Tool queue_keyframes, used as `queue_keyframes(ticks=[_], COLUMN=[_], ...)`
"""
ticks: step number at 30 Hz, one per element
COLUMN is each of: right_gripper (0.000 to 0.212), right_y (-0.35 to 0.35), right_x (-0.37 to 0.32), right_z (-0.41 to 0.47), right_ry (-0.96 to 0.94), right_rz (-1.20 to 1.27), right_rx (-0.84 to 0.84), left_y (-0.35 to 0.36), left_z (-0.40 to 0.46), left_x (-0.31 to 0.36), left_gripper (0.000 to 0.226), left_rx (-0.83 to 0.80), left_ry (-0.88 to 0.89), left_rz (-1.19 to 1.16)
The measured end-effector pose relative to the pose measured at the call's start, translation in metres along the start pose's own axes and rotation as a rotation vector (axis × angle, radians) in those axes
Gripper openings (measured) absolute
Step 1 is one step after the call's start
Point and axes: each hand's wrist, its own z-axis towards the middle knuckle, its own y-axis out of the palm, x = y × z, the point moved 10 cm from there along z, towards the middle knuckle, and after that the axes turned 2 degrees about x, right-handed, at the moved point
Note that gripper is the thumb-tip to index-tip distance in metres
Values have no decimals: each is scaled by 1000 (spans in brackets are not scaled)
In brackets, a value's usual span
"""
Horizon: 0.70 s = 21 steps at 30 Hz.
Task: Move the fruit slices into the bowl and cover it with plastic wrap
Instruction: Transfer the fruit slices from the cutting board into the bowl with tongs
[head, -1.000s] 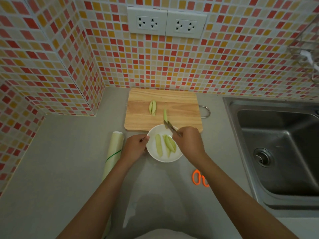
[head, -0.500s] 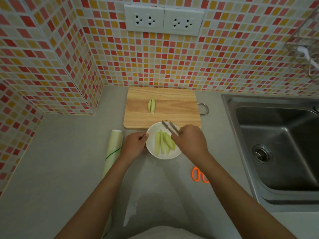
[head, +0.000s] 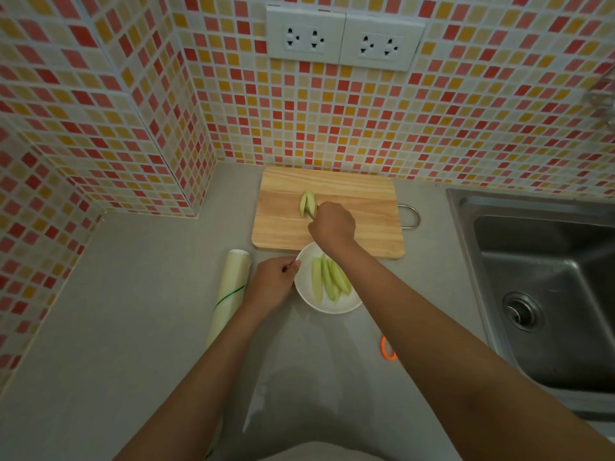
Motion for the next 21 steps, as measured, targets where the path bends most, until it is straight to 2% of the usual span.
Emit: queue_keyframes(ticks=[5, 8, 13, 16, 21], right_gripper=[13, 37, 43, 43, 25], right_y=[3, -8, -44, -46, -8], right_x=[2, 16, 44, 59, 65], right_z=[1, -5, -58, -105, -147], right_ry=[-23, 8, 2, -12, -1], right_rz=[9, 88, 306, 279, 115], right_rx=[5, 13, 93, 56, -97], left_y=[0, 0, 0, 2, 2], left_z=[1, 2, 4, 5, 7], left_x=[0, 0, -3, -6, -7], left_gripper=[34, 33, 31, 31, 32], left_rx=[6, 7, 17, 13, 17], left_ry=[6, 0, -5, -12, 3], left_rz=[7, 14, 19, 10, 19])
